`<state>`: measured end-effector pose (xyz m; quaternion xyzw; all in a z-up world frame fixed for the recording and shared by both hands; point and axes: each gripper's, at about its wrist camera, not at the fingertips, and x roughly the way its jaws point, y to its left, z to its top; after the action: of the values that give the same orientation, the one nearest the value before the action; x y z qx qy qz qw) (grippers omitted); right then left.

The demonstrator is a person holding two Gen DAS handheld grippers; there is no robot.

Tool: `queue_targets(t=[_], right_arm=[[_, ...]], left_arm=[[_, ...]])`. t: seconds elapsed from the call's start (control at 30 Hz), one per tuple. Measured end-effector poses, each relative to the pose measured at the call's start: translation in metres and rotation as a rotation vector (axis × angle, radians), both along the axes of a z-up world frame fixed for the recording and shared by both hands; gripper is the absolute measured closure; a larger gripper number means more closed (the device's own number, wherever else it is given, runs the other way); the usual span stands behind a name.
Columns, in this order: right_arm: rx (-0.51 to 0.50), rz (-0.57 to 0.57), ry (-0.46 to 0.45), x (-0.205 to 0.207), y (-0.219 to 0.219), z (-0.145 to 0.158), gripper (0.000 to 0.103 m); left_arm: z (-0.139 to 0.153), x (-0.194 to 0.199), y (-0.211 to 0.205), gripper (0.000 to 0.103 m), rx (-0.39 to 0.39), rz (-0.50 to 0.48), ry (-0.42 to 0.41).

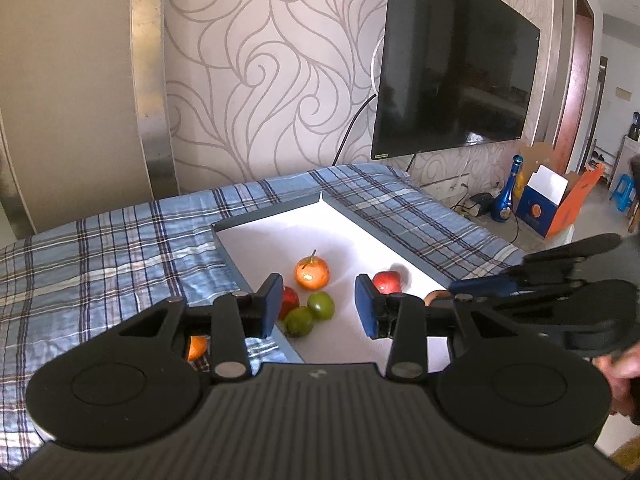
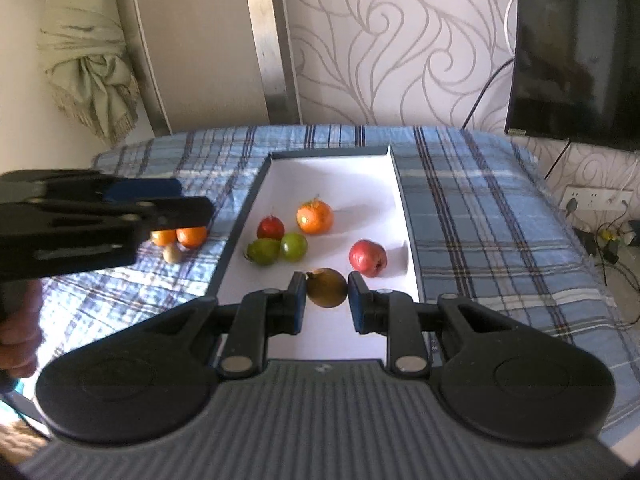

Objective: Organize fruits
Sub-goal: 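Carry the brown kiwi into the tray and open the right gripper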

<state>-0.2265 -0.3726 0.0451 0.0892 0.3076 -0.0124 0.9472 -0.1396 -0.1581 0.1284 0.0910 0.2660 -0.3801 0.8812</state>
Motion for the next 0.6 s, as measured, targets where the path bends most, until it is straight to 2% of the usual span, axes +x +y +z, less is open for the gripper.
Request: queue_targets(t=[0.4, 0.6], right_arm=[[0.001, 0.062, 0.032, 0.026, 0.000, -0.011, 0.077], [-0.007, 0.095, 0.071, 0.033, -0.001, -0.021, 0.077]], left_arm=[[-0.003, -0.012, 0.025, 0.053, 0.017, 0.072, -0.007], [-0.010, -0.022, 0.036, 0.052, 0.006, 0.121, 0.026]])
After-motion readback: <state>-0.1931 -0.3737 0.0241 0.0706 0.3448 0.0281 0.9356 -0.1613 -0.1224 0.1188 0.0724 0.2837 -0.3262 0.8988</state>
